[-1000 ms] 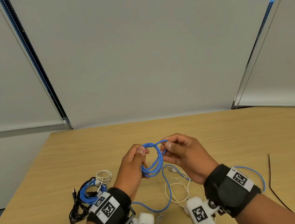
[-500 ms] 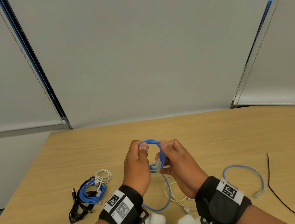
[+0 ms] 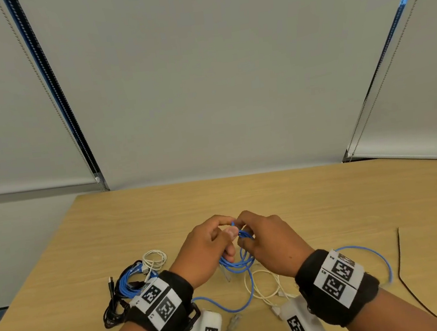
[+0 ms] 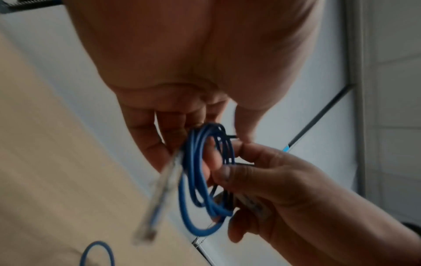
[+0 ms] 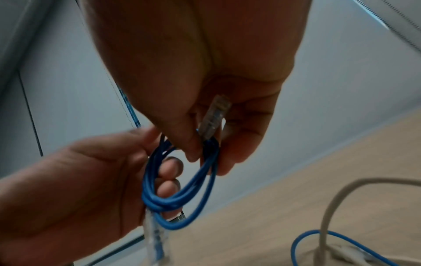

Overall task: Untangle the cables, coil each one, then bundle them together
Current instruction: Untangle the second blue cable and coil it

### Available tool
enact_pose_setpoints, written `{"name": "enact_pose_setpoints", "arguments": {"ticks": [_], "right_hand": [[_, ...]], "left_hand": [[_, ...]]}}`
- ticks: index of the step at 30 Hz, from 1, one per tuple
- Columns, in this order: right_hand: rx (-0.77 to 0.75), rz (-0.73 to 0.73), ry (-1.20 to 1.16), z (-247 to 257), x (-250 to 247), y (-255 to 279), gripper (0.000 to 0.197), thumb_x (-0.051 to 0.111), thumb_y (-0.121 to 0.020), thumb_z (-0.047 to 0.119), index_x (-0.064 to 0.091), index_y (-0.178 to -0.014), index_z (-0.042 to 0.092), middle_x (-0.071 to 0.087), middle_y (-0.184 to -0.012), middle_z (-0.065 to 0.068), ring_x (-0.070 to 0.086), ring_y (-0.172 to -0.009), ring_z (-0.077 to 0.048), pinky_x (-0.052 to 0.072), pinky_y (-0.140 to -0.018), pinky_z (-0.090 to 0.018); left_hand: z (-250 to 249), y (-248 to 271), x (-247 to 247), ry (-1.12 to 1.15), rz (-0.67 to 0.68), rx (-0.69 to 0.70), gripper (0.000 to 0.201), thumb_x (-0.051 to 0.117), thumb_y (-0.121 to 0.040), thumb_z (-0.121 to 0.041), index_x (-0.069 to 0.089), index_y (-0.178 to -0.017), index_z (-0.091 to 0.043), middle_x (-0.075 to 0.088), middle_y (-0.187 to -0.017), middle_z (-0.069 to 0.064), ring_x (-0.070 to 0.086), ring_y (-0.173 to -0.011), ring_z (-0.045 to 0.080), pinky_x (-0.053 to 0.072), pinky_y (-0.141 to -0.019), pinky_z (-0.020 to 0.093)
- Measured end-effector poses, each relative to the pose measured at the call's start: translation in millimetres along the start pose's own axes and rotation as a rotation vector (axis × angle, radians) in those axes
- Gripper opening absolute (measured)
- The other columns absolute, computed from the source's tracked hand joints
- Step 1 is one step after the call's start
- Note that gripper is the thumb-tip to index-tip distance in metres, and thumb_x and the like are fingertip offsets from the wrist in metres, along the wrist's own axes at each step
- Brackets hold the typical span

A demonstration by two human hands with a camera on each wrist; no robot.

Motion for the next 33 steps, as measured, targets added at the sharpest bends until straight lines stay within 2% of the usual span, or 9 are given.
{"name": "enact_pose_setpoints", "arguments": {"ticks": [4,9,13,15,18,21,24,28,33], "right_hand": [[0.087,-0.023,0.134,-5,1,-4,0.019,0.052,-0.098,0.046,0.054,-0.100,0.027,0.070,-0.088,-0.001,0.064,-0.082,-0.027,0.055,-0.072,-0.041],[0.083,0.038,0.188,-12,-4,-6,0.029,0.042,-0.101,0.051,0.058,-0.094,0.028,0.068,-0.081,0.001,0.063,-0.080,-0.026,0.049,-0.065,-0.035],[0.080,0.051,0.050,-11,-13,-7,0.024,0.048,-0.102,0.043,0.063,-0.093,0.026,0.070,-0.080,0.000,0.065,-0.080,-0.024,0.056,-0.074,-0.042],[0.049,0.057,0.027,-10,-14,-6,0.021,0.051,-0.101,0.039,0.065,-0.093,0.025,0.070,-0.080,0.002,0.064,-0.078,-0.023,0.055,-0.074,-0.042],[-0.010,0.085,0.038,-7,-13,-3,0.018,0.056,-0.099,0.037,0.067,-0.094,0.024,0.066,-0.076,0.004,0.062,-0.075,-0.021,0.054,-0.072,-0.041],[-0.088,0.085,0.071,-1,-10,-2,0.015,0.057,-0.098,0.034,0.065,-0.092,0.023,0.060,-0.071,0.008,0.057,-0.070,-0.018,0.052,-0.069,-0.041],[-0.110,0.054,0.109,2,-9,-4,0.016,0.056,-0.099,0.037,0.064,-0.094,0.025,0.061,-0.073,0.008,0.060,-0.073,-0.020,0.052,-0.068,-0.039],[-0.117,0.056,0.139,3,-7,-3,0.021,0.054,-0.099,0.043,0.065,-0.099,0.026,0.069,-0.085,0.003,0.062,-0.079,-0.021,0.052,-0.068,-0.038],[-0.135,0.018,0.072,8,-3,0,0.017,0.055,-0.100,0.037,0.064,-0.099,0.023,0.062,-0.095,0.002,0.059,-0.085,-0.021,0.051,-0.076,-0.042]], "left_hand": [[5,-3,-2,-0.049,-0.097,0.008,0.021,0.050,-0.103,-0.017,0.069,-0.110,-0.023,0.061,-0.057,-0.003,0.067,-0.060,0.017,0.054,-0.071,0.035],[12,-2,-11,-0.003,-0.162,-0.032,0.031,0.045,-0.105,-0.013,0.074,-0.103,-0.024,0.058,-0.055,-0.002,0.067,-0.061,0.017,0.050,-0.062,0.026],[11,-1,-12,0.118,-0.098,-0.109,0.028,0.045,-0.105,-0.012,0.072,-0.104,-0.018,0.061,-0.063,0.006,0.070,-0.065,0.024,0.058,-0.069,0.044],[9,0,-11,0.157,-0.031,-0.161,0.023,0.046,-0.104,-0.012,0.069,-0.107,-0.016,0.066,-0.074,0.009,0.072,-0.068,0.029,0.059,-0.070,0.047],[4,1,-9,0.144,0.097,-0.217,0.019,0.054,-0.093,-0.023,0.068,-0.105,-0.027,0.072,-0.086,0.006,0.073,-0.069,0.032,0.058,-0.060,0.036],[-1,-1,-2,-0.035,0.155,-0.177,0.023,0.053,-0.097,-0.042,0.068,-0.095,-0.025,0.072,-0.078,0.003,0.071,-0.062,0.025,0.052,-0.059,0.029],[0,-3,4,-0.084,0.142,-0.179,0.032,0.042,-0.106,-0.036,0.064,-0.092,-0.016,0.068,-0.069,0.005,0.069,-0.060,0.024,0.049,-0.063,0.029],[8,1,4,-0.063,0.128,-0.245,0.032,0.042,-0.106,-0.033,0.061,-0.091,-0.011,0.066,-0.065,0.005,0.074,-0.069,0.029,0.042,-0.050,0.021],[7,2,6,0.100,0.070,-0.252,0.026,0.043,-0.106,-0.020,0.056,-0.087,-0.008,0.054,-0.063,0.004,0.066,-0.061,0.027,0.051,-0.054,0.031]]}}
Point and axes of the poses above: each hand's wrist, its own y-axis away from the middle knuckle, its own x-axis out of the palm, z = x × y, the point moved 2 cm from there along -y, towards the middle knuckle
